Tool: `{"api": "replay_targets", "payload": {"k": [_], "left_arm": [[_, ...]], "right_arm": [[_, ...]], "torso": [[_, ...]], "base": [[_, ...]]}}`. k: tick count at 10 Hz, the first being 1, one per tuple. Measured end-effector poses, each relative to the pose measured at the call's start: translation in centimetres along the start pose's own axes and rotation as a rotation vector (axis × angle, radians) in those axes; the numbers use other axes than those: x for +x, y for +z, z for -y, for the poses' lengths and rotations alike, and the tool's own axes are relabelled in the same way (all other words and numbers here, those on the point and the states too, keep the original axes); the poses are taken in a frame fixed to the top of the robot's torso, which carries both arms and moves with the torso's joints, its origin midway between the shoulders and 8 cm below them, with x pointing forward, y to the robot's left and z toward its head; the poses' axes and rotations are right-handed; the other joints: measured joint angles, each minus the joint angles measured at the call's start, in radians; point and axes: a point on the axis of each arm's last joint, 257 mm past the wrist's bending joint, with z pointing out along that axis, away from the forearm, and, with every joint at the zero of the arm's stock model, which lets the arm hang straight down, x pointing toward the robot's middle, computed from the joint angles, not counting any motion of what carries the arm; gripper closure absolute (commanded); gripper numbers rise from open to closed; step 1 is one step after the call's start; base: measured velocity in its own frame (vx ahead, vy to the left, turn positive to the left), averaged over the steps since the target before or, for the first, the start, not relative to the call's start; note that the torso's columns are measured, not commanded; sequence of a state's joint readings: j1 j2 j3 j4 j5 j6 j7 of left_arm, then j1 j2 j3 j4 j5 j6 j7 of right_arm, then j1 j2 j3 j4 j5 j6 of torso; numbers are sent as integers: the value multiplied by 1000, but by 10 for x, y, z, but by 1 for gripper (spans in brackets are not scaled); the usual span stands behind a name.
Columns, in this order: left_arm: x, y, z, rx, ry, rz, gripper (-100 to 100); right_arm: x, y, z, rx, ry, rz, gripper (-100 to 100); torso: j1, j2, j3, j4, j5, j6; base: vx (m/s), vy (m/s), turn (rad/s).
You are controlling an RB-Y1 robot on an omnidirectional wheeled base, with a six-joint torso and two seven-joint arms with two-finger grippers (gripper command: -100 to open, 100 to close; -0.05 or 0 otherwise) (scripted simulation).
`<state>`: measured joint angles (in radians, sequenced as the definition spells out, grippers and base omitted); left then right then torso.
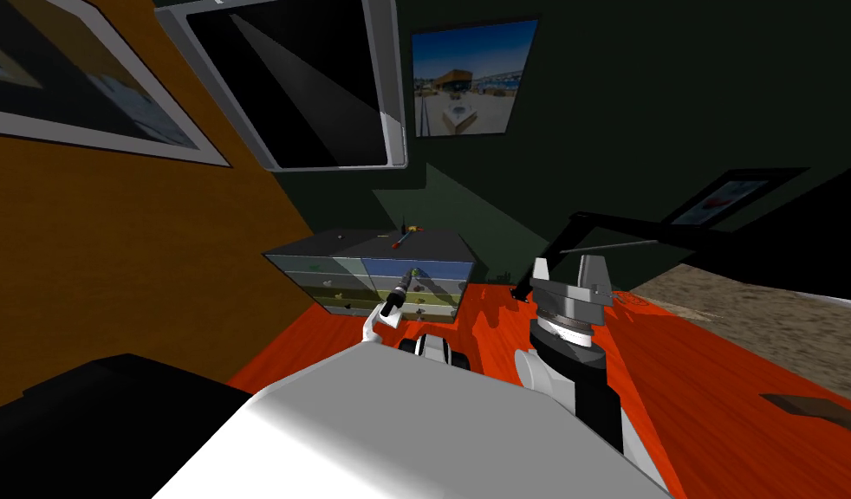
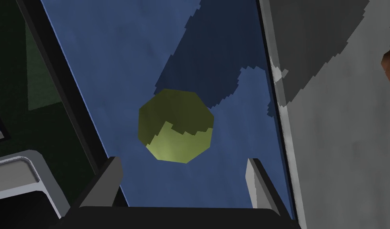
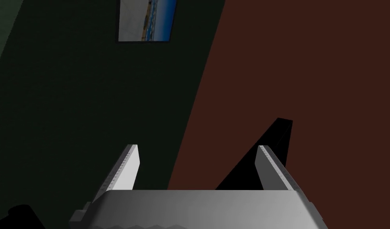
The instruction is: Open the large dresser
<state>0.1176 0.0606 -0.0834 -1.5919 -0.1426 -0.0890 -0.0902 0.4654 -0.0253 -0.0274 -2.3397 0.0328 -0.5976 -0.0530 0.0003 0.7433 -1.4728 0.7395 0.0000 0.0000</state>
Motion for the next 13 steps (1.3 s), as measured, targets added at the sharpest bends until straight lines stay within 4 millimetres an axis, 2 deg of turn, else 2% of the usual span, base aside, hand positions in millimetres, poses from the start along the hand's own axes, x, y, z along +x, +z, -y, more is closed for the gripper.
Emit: {"api": "replay_targets", "payload": {"k": [1, 2, 7, 8, 10, 13], "left_arm": [[0, 0, 0, 0, -2, 0, -100], [0, 0, 0, 0, -2, 0, 100], [4, -4, 4, -2, -2, -6, 100], [4, -4, 3, -2, -2, -6, -100], [-5, -4, 1, -4, 36, -12, -100], [-6, 2, 2, -24, 59, -22, -100]], "right_arm": [[0, 0, 0, 0, 0, 0, 0], [0, 0, 0, 0, 0, 0, 0], [0, 0, 0, 0, 0, 0, 0], [0, 0, 0, 0, 0, 0, 0], [0, 0, 0, 0, 0, 0, 0], [0, 0, 0, 0, 0, 0, 0]], "torso": [[0, 0, 0, 0, 0, 0], [0, -2, -1, 0, 0, 0], [-1, -4, -2, -1, 0, 0], [1, -12, -7, -3, 0, 0], [1, -13, -8, -4, 0, 0], [0, -7, -4, -2, 0, 0]], "base": [[6, 0, 0], [0, 0, 0], [-156, -26, 13], [-9, -3, -14], [79, 26, -34], [168, 48, -61]]}}
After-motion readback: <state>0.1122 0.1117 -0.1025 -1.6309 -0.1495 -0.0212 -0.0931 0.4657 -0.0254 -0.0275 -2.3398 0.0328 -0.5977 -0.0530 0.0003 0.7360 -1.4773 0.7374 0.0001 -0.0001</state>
